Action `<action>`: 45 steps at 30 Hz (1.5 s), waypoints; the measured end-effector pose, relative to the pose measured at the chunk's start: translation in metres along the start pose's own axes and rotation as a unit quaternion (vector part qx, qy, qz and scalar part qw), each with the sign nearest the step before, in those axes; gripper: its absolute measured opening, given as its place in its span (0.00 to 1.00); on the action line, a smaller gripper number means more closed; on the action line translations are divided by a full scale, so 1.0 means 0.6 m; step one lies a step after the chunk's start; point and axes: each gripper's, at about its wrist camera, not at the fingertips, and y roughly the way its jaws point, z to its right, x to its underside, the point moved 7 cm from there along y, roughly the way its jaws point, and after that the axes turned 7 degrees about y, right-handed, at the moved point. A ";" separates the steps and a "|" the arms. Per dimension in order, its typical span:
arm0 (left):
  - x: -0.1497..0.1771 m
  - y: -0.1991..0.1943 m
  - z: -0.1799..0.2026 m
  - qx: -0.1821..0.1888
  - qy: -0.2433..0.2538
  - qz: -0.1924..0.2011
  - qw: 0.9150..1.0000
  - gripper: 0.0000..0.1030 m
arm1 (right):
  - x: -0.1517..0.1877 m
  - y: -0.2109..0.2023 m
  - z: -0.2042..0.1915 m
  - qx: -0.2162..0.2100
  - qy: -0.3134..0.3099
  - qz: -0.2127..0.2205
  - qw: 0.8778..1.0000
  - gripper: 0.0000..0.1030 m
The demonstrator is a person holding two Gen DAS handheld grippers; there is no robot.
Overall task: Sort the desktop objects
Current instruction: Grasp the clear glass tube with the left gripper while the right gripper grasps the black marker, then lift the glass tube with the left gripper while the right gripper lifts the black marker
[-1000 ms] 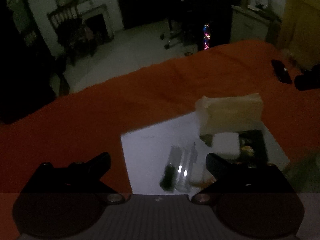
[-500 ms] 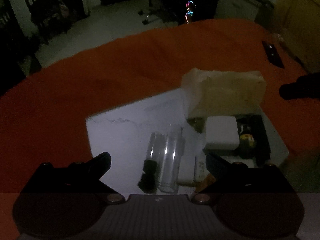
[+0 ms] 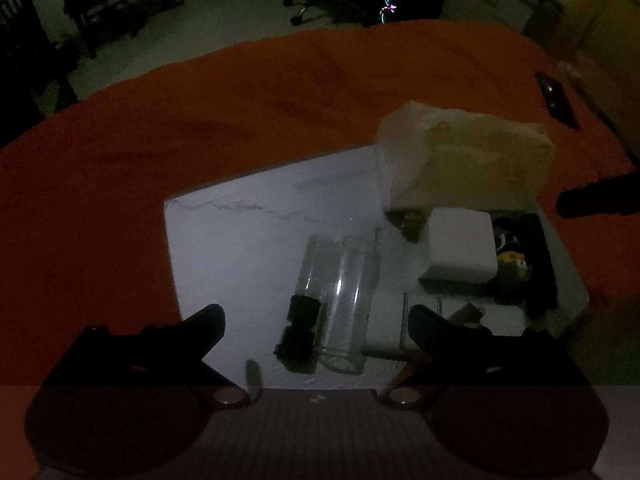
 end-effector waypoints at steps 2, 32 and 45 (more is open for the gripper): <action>-0.001 0.009 0.002 -0.003 -0.002 -0.001 1.000 0.92 | 0.006 0.009 0.003 -0.002 0.014 -0.010 1.000 0.67; 0.011 0.028 -0.022 0.028 -0.058 -0.082 0.995 0.44 | 0.040 0.037 0.010 0.051 0.015 -0.081 0.995 0.30; -0.005 0.025 -0.017 0.040 -0.089 -0.038 0.995 0.58 | 0.040 0.028 0.014 0.035 0.017 -0.072 0.997 0.33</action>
